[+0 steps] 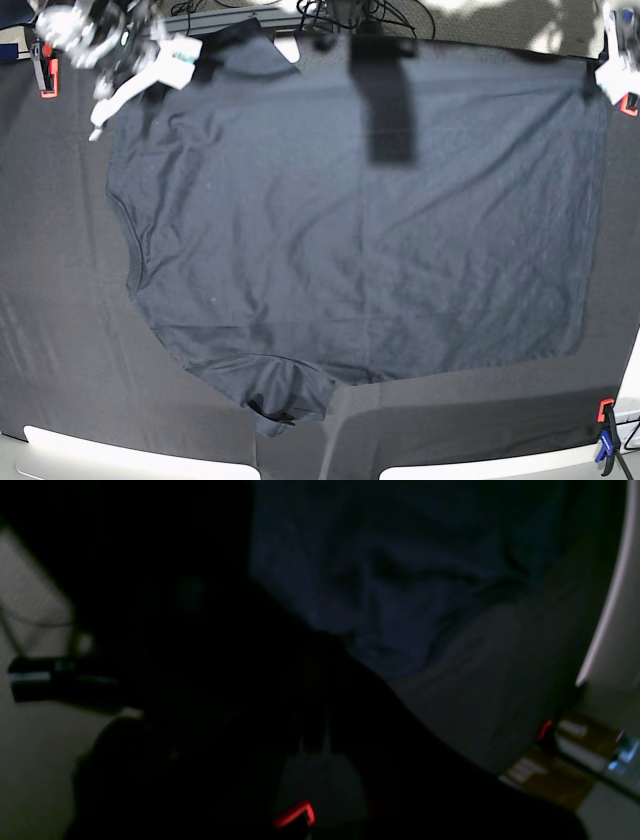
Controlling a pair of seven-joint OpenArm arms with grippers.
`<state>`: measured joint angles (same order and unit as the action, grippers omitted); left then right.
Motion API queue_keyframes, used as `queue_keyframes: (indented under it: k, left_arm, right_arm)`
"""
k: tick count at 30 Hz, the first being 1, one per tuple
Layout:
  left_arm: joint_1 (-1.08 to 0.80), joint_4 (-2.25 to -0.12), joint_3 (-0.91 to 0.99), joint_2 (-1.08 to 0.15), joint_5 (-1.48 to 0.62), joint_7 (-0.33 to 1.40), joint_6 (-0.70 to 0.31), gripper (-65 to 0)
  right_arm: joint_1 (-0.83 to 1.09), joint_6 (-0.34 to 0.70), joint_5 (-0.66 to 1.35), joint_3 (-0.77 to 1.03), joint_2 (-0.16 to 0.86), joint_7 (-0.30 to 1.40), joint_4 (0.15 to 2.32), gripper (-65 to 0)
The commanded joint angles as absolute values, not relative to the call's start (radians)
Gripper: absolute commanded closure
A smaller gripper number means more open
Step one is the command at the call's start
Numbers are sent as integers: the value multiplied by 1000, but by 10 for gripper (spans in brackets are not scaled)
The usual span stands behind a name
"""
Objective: Layout the t-shirt on the table in an organized manner, then fold the t-shirt properly
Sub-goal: 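Pull the collar side with the right gripper away from the hem to straighten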
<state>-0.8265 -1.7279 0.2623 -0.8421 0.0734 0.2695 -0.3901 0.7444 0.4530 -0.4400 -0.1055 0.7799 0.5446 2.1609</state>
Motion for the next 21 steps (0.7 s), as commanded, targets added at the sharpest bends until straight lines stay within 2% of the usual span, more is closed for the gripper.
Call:
queue_keyframes:
  k: [1, 6, 13, 21]
  left_arm:
    - [-809, -1736, 274, -859, 76, 261, -363, 0]
    - [-696, -1698, 274, -811, 69, 260, -268, 0]
    - [-524, -1540, 274, -718, 47, 181, -266, 0]
    - [-386, -1459, 274, -696, -7, 177, -268, 0]
  right_arm:
    - [720, 435, -436, -91, 775, 556, 2175, 0]
    - [598, 423, -390, -86, 682, 562, 2110, 0]
    - [439, 402, -381, -86, 587, 561, 1957, 0]
    - [290, 404, -376, -86, 508, 546, 1900, 0]
